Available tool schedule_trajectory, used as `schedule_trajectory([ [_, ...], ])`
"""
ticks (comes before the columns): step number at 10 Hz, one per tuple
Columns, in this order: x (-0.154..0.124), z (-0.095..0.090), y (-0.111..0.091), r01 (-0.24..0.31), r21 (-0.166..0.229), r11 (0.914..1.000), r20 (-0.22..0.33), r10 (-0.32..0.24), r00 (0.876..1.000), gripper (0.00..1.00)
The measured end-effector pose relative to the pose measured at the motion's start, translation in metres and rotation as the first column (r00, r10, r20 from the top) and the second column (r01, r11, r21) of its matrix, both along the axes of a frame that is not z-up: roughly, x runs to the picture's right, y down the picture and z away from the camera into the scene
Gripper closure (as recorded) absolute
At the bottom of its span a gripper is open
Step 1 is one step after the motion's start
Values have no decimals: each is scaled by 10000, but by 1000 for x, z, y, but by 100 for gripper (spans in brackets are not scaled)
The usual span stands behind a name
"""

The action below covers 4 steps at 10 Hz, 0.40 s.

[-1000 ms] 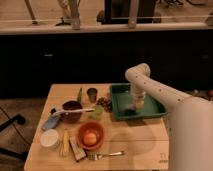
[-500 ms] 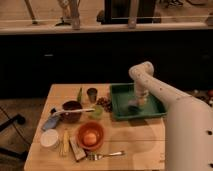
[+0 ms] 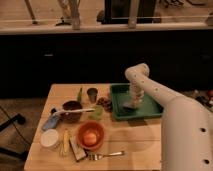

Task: Wipe tray with towel

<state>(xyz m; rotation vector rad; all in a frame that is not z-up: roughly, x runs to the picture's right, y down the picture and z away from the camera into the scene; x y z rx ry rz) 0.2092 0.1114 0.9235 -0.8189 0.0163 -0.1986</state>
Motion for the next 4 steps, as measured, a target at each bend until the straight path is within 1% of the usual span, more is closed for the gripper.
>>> schedule_trajectory([
  [2,5,-10,6,-51,-115,9999,-139,50,9999,97],
  [4,11,-18,6,-131,-123,9998,-357,126,9993,97],
])
